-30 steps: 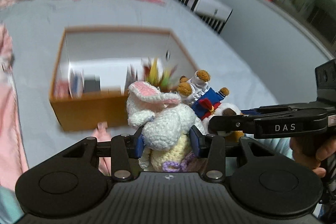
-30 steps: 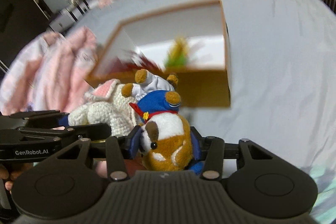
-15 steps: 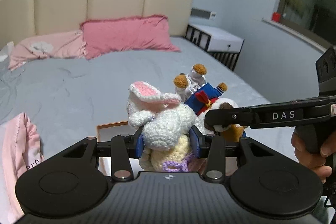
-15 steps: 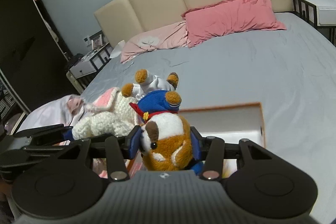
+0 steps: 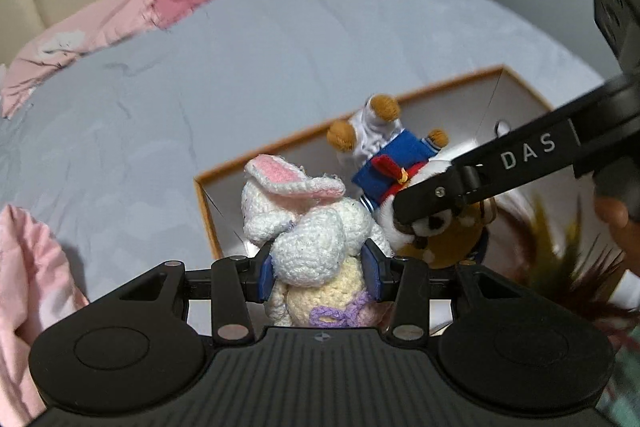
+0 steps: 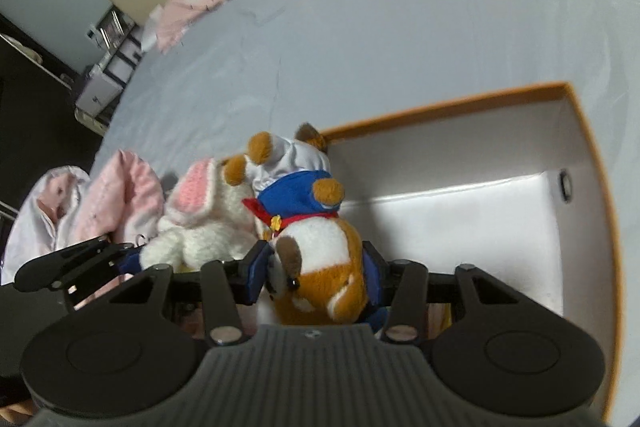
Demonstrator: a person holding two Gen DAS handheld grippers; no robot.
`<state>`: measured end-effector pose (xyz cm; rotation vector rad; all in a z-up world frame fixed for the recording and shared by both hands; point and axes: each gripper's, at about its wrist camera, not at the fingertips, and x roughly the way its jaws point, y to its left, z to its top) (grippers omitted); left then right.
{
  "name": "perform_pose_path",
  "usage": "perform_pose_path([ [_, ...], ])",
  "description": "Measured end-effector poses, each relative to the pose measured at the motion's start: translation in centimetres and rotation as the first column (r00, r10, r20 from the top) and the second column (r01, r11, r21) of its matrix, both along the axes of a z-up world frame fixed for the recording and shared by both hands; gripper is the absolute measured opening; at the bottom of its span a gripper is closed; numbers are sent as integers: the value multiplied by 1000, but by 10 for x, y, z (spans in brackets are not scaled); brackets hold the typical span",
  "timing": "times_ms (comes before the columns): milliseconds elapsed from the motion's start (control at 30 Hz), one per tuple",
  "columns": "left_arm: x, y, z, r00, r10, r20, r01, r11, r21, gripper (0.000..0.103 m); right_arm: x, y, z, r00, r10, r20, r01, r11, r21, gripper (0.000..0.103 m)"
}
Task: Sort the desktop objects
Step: 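Lift the knitted bunny with the left gripper while the right gripper carries the plush dog over the box, then lower the bunny and dog into the orange box and open both grippers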
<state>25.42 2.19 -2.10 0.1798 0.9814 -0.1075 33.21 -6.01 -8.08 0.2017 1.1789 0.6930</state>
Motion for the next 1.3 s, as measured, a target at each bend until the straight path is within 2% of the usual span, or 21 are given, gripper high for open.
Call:
perform_pose_path([
  [100, -1, 1, -11, 999, -13, -34, 14, 999, 36, 50, 5, 6, -15, 999, 22, -37, -23, 999, -33, 50],
  [200, -2, 3, -19, 998, -25, -58, 28, 998, 59, 50, 12, 11, -27, 993, 27, -113, -30, 999, -29, 50],
  [400, 1, -1, -23, 996, -55, -77, 62, 994, 93, 52, 16, 20, -34, 995, 39, -96, -47, 996, -80, 51],
  [733, 1, 4, -18, 994, -71, -86, 76, 996, 53, 56, 25, 23, -33, 996, 56, -77, -62, 995, -83, 57],
  [867, -4, 8, -12, 997, -58, -48, 60, 997, 43, 56, 24, 15, -28, 995, 65, -71, -71, 994, -85, 58],
  [1000, -14, 15, -2, 1000, -27, -13, 27, 1000, 0, 55, 28, 10, -30, 992, 48, -116, -57, 996, -71, 58],
  [1067, -21, 17, 3, 1000, 3, 10, -3, 1000, -14, 43, 28, 10, -31, 991, 40, -126, -49, 996, -69, 56],
  [1200, -38, 24, 12, 995, 74, 65, -69, 994, -80, 40, 26, 6, -26, 990, 20, -137, -28, 998, -55, 51],
  [1300, -31, 37, 9, 991, 104, 82, -93, 987, -132, 38, 24, -3, -10, 991, 12, -132, -13, 1000, -9, 51],
])
